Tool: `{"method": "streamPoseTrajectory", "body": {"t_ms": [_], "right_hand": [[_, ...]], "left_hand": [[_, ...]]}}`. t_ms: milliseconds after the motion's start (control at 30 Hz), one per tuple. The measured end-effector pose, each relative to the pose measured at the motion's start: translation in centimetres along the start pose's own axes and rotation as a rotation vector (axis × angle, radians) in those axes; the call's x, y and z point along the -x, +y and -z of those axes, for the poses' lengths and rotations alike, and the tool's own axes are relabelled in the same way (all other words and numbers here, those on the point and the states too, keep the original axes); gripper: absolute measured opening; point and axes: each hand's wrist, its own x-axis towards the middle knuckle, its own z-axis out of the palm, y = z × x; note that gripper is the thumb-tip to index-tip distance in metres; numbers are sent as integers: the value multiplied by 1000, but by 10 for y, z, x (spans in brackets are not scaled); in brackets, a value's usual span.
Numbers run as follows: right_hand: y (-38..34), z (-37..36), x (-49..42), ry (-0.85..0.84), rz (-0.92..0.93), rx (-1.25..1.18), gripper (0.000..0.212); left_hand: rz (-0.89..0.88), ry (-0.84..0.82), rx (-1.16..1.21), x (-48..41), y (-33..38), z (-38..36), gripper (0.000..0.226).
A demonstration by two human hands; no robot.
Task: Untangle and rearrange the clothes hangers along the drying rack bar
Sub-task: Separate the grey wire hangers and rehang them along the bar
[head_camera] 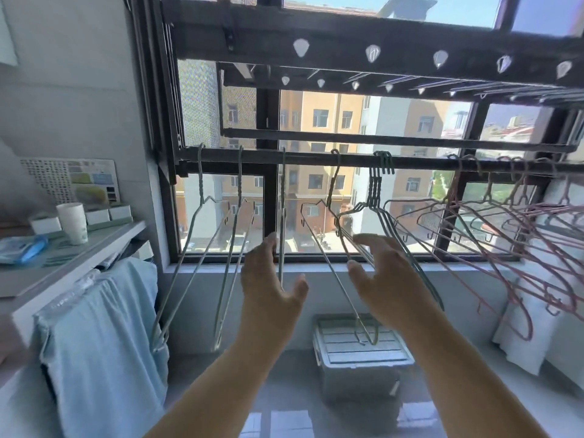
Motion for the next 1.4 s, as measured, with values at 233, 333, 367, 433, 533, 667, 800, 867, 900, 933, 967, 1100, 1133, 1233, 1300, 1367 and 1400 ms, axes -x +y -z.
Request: {"method": "streamPoseTrajectory", "body": {"t_ms": [233,333,367,433,533,667,800,867,900,933,967,1100,1133,1233,1300,1367,1400], "right_hand": [[42,-25,-16,-173,-179,-109,52],[46,-34,-14,-163,-144,-221,41],[47,-35,-13,-155,-135,-223,40],[47,-37,-14,-156,-123,-232,42],[46,-41,-15,-123,-61,-237,34],[43,-51,-17,20,21,-273,24],[37,-63,-20,27,32,-367,24],[36,-70,-23,8,37,-392,25],[35,-73,-24,2,42,-390,25],[34,-76,-26,-2,48,-384,25],[33,-79,-28,-7,52,-383,24],[26,-85,-33,-35,57,-412,23],[24,-86,-33,-46,58,-414,22],[24,-86,-33,-72,46,-412,25],[26,-86,-33,-61,41,-415,27],[28,-87,-33,-33,47,-407,27],[30,-87,-32,-20,51,-407,27]], "left_hand": [[-124,-139,15,16,23,-22,40],[10,-325,-20,23,18,-35,57],[48,-369,-33,25,15,-39,61],[92,-423,-47,30,8,-46,62],[98,-445,-44,37,2,-51,50],[107,-390,107,45,0,-51,43],[133,-340,178,49,-7,-51,37],[138,-307,167,49,-11,-49,37],[140,-289,158,48,-13,-48,37],[141,-275,149,48,-16,-47,38],[144,-265,135,47,-18,-46,39],[149,-229,98,44,-26,-43,39],[149,-218,90,43,-27,-43,40],[143,-195,55,45,-29,-42,40],[133,-182,60,46,-28,-44,36],[130,-173,70,48,-26,-47,35],[124,-168,72,49,-24,-48,34]]}}
